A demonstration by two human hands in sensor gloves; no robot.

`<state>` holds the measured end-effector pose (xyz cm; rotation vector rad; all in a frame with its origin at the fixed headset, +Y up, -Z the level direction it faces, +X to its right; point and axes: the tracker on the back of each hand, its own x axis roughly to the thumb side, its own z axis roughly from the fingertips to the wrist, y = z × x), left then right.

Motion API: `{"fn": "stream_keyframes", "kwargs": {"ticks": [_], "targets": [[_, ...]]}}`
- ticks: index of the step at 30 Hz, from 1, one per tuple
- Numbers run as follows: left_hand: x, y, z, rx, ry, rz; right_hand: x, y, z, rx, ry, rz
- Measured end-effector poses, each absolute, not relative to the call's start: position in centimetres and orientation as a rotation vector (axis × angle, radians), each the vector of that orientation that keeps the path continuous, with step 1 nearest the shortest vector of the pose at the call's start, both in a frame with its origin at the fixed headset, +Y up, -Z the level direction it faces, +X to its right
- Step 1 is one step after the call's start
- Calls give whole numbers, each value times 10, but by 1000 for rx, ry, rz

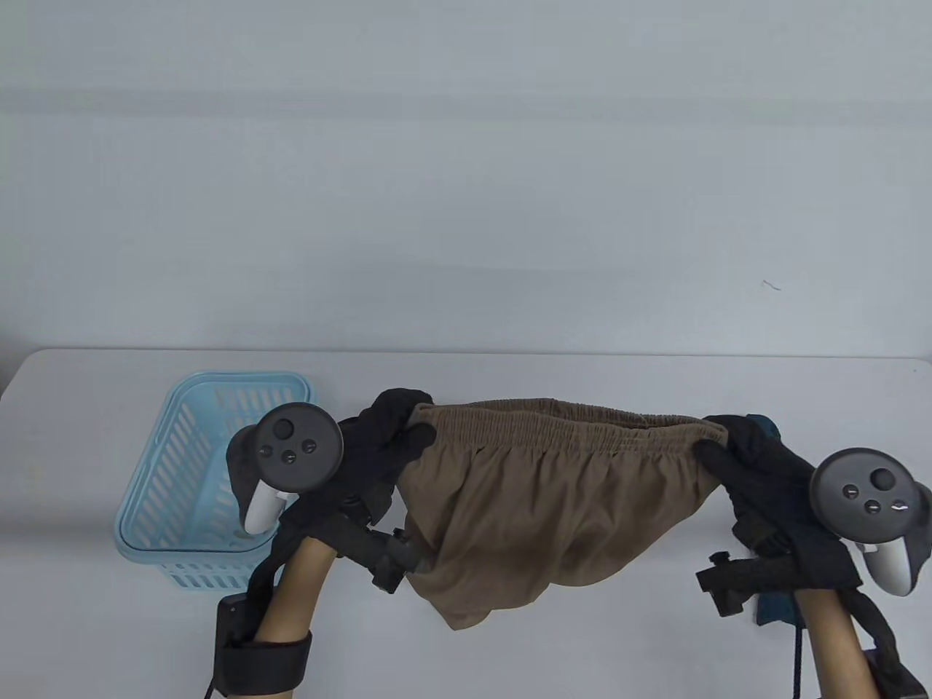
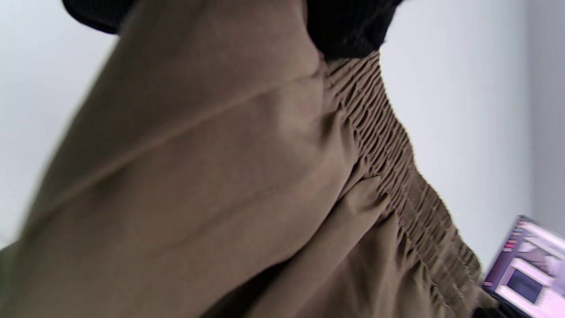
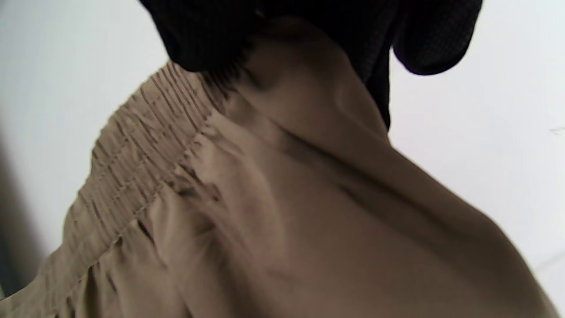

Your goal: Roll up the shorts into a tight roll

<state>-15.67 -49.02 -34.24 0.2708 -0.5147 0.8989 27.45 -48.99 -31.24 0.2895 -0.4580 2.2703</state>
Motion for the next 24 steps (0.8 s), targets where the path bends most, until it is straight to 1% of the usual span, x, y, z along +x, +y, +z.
{"fn": "stream_keyframes", "kwargs": {"ticks": [2, 4, 8, 11, 13, 15, 16, 17, 18, 19, 20, 21, 22, 24], "targets": [[-161, -473, -331, 294, -573, 911, 278, -471, -304, 351, -459, 2223], [-164, -455, -319, 281, -648, 916, 280, -453, -294, 403, -482, 2193], [-168, -417, -292, 296, -769, 1002, 285, -416, -275, 515, -517, 2131], [-169, -400, -284, 271, -815, 1083, 288, -399, -272, 572, -484, 2044], [-169, -400, -293, 234, -807, 1135, 290, -399, -279, 581, -447, 2007], [-167, -415, -320, 141, -738, 1145, 289, -413, -303, 541, -372, 2011], [-164, -434, -345, 71, -640, 1089, 286, -434, -328, 451, -270, 2059], [-162, -448, -364, 46, -552, 1012, 282, -451, -346, 359, -199, 2127], [-158, -466, -386, 44, -423, 840, 278, -472, -367, 203, -171, 2290], [-151, -479, -407, 81, -345, 649, 272, -485, -385, 117, -284, 2485], [-146, -483, -418, 122, -287, 538, 267, -488, -394, 44, -362, 2575], [-139, -481, -430, 192, -242, 475, 260, -485, -406, 11, -453, 2574], [-135, -475, -435, 248, -217, 474, 257, -479, -411, -5, -508, 2527], [-137, -448, -437, 454, -160, 560, 255, -450, -416, -25, -697, 2341]]}}
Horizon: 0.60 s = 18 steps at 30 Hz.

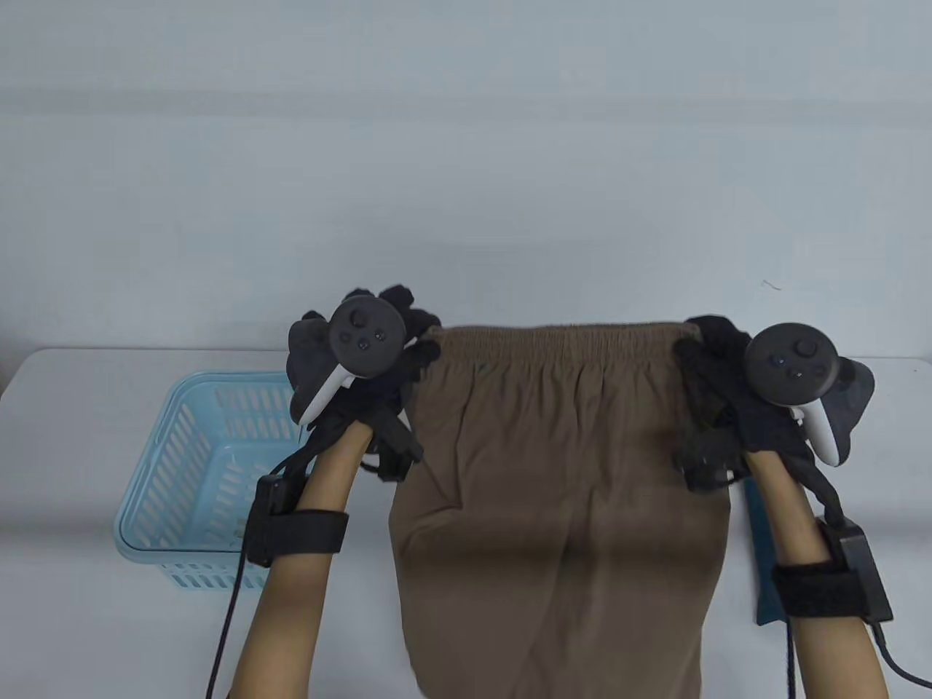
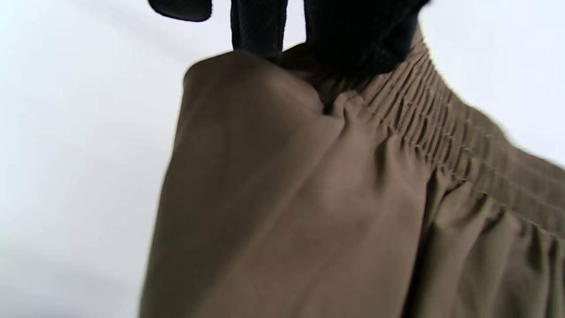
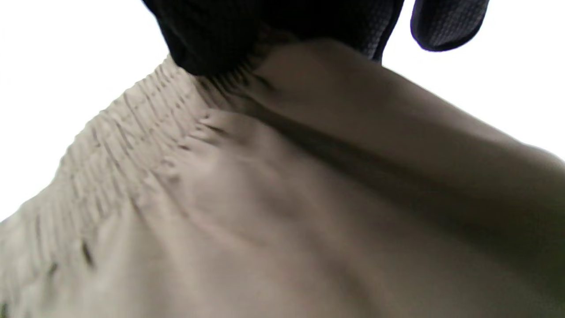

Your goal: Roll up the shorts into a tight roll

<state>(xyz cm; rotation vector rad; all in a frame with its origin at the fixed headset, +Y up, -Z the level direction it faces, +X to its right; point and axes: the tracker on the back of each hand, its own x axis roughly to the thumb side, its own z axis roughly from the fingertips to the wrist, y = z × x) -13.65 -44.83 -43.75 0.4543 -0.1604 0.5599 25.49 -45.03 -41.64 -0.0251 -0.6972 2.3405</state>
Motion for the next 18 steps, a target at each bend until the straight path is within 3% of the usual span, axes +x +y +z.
{"fn": "stream_keyframes", "kwargs": {"ticks": [4, 7, 12, 18], "targets": [[-149, -416, -417, 558, -232, 738, 265, -415, -397, 121, -840, 2252], [-147, -430, -407, 599, -276, 649, 267, -428, -387, 187, -846, 2303], [-135, -514, -418, 386, -249, 478, 271, -512, -397, 148, -620, 2432], [-110, -649, -425, 8, -245, 267, 271, -648, -408, 145, -157, 2624]]}}
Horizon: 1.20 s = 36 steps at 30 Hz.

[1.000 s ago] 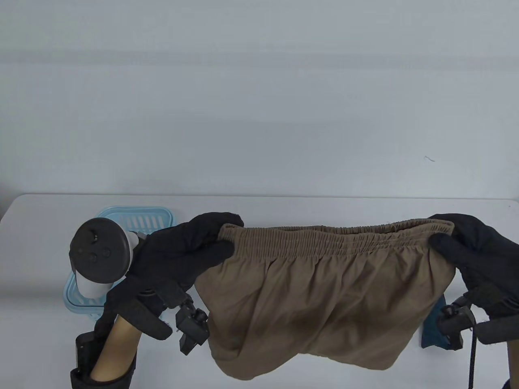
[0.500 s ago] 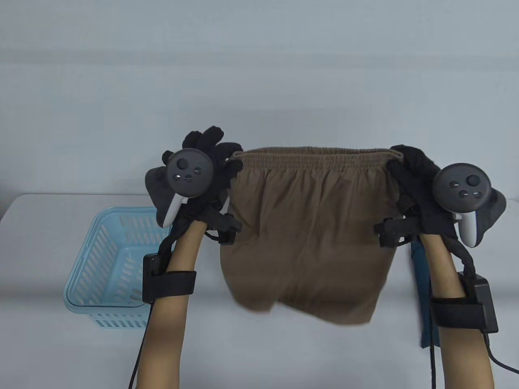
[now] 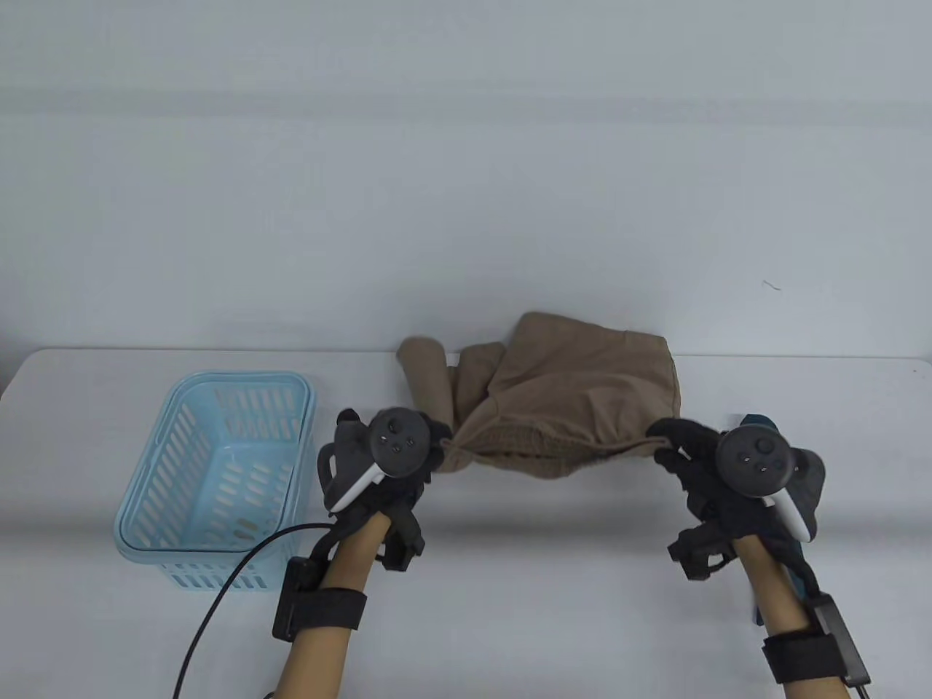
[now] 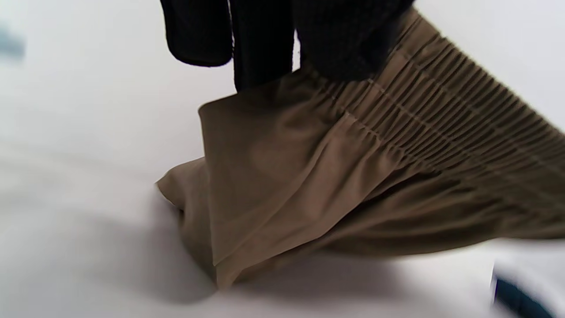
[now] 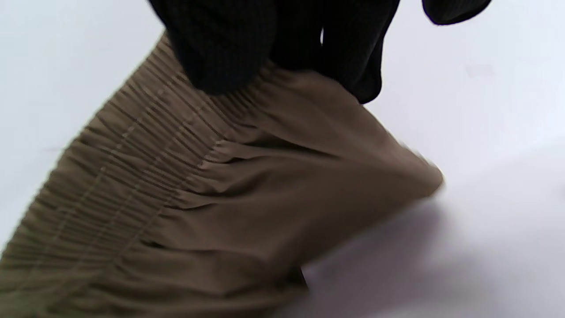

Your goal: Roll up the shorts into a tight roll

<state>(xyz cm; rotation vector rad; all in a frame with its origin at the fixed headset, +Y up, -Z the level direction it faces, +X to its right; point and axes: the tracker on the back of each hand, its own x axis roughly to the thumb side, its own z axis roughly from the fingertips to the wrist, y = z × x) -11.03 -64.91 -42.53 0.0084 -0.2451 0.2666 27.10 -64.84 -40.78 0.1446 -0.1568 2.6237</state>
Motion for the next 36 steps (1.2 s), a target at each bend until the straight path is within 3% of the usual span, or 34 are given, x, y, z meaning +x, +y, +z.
{"fn": "stream_keyframes", "kwargs": {"ticks": [4, 9, 21, 26, 31, 36], "targets": [[-89, -702, -411, -142, -329, 85, 267, -709, -402, 185, 99, 2761], [-79, -731, -391, -231, -390, 24, 267, -741, -391, 238, 277, 2817], [-79, -757, -360, -436, -498, -22, 270, -763, -372, 337, 829, 2792], [-82, -762, -360, -500, -463, 33, 271, -764, -367, 300, 856, 2745], [-83, -763, -363, -384, -385, 69, 269, -763, -363, 277, 833, 2731], [-73, -772, -357, -330, -380, -95, 262, -763, -355, 278, 826, 2757]]}}
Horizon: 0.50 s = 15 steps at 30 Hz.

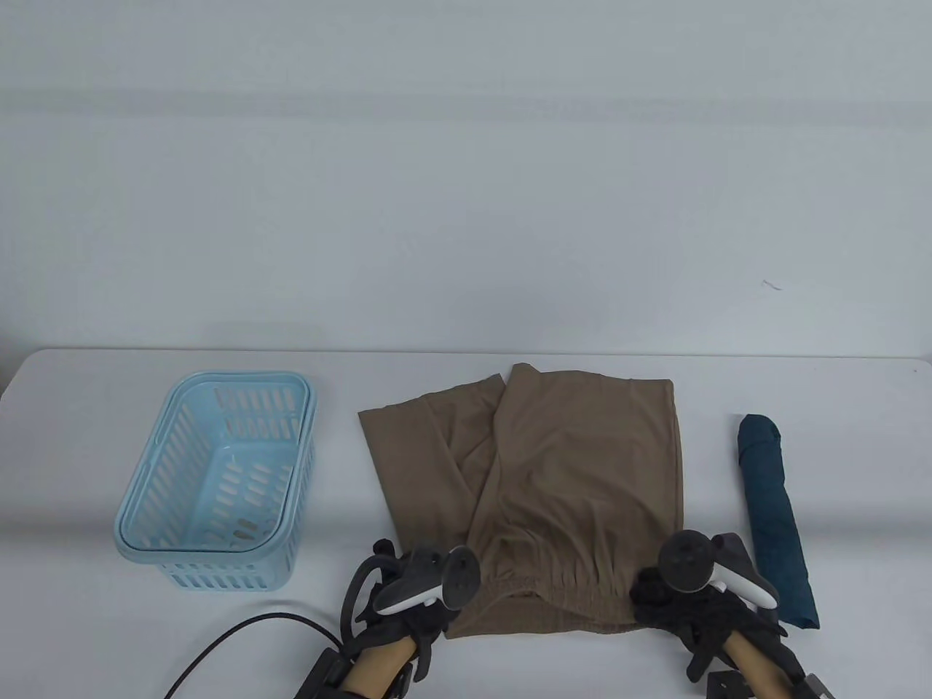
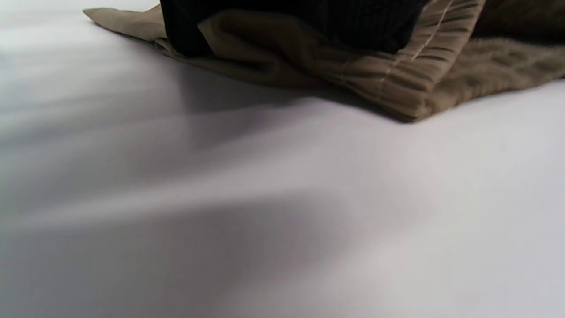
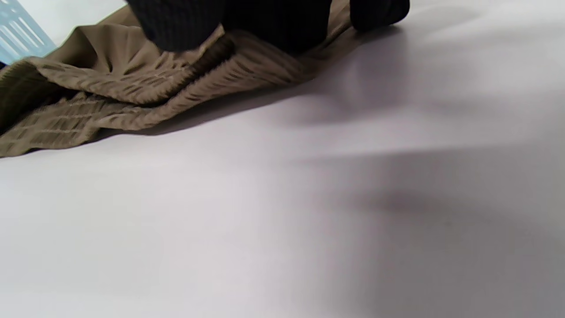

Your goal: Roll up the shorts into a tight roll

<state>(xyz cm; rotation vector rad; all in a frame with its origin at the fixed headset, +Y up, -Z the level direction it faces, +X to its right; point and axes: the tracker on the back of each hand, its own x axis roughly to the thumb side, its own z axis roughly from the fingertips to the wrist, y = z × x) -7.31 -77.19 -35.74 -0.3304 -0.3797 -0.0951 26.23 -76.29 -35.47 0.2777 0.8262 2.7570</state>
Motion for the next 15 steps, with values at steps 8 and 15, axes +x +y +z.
{"fn": "stream_keyframes", "kwargs": {"ticks": [8, 15], "targets": [[-74, -772, -351, -360, -369, -124, 260, -763, -345, 259, 833, 2735], [-77, -770, -345, -416, -403, -115, 257, -763, -340, 279, 853, 2752]]}}
